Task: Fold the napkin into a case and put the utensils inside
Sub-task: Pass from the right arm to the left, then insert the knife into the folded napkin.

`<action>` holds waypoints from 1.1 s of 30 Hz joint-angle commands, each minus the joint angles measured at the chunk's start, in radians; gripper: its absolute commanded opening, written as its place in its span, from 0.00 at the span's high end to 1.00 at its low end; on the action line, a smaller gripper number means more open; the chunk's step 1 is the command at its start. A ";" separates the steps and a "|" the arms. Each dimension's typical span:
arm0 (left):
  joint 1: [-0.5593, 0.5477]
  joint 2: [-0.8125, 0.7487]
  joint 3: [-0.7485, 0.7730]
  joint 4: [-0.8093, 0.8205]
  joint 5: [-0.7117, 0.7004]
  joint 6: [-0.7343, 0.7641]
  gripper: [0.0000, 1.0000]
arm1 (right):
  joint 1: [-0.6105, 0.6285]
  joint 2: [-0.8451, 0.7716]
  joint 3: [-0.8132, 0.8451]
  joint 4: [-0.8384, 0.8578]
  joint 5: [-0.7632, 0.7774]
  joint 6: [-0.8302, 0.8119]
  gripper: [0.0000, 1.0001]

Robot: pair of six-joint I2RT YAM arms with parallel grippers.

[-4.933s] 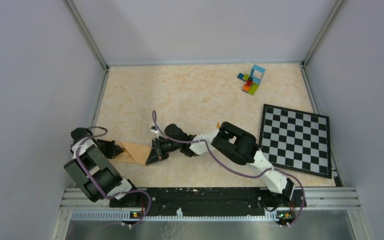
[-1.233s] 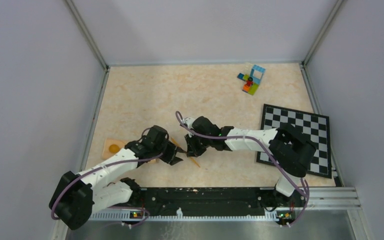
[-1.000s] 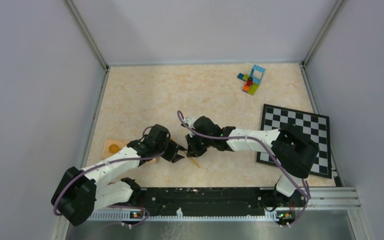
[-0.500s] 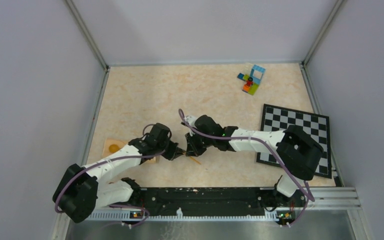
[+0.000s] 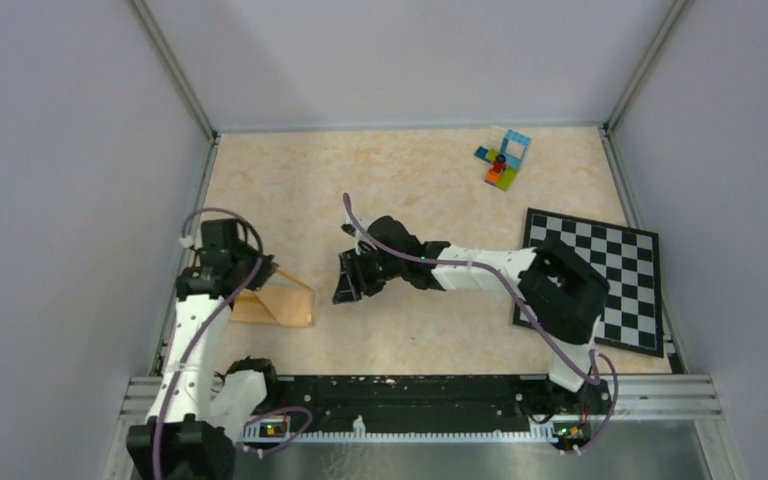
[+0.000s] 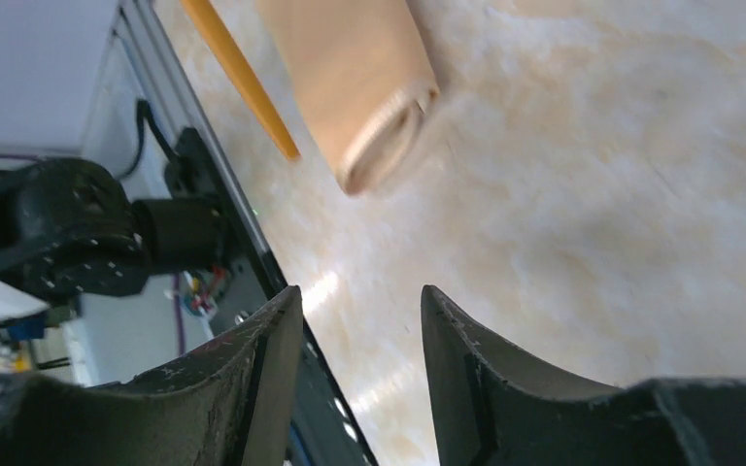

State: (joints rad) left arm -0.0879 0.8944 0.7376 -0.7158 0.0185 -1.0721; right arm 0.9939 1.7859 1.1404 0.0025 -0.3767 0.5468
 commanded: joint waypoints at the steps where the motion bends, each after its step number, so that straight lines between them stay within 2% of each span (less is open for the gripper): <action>1: 0.318 0.035 0.117 -0.206 0.019 0.450 1.00 | 0.010 0.144 0.110 0.204 -0.168 0.179 0.52; 4: 0.568 0.054 0.116 -0.185 0.103 0.583 1.00 | 0.014 0.225 0.172 0.232 -0.211 0.205 0.52; 8: 0.662 0.026 0.074 -0.102 0.091 0.580 1.00 | 0.014 0.293 0.219 0.221 -0.234 0.187 0.51; 11: 0.716 -0.016 0.020 -0.045 0.094 0.515 1.00 | 0.016 0.325 0.229 0.226 -0.233 0.177 0.51; 17: 0.730 -0.093 -0.073 -0.039 -0.009 0.318 1.00 | 0.028 0.371 0.248 0.255 -0.217 0.169 0.53; 22: 0.730 -0.097 -0.115 -0.007 -0.009 0.294 1.00 | 0.040 0.405 0.300 0.228 -0.193 0.148 0.56; 23: 0.729 -0.089 -0.110 -0.007 -0.044 0.299 1.00 | 0.042 0.416 0.315 0.223 -0.194 0.145 0.57; 28: 0.730 -0.055 -0.078 -0.028 -0.093 0.322 1.00 | 0.053 0.471 0.379 0.188 -0.194 0.142 0.66; 33: 0.731 -0.013 -0.084 -0.036 -0.119 0.290 1.00 | 0.056 0.510 0.415 0.178 -0.208 0.146 0.82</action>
State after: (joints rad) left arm 0.6346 0.8566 0.6247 -0.7708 -0.0563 -0.7555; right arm 1.0336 2.2642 1.4975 0.1802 -0.5705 0.7063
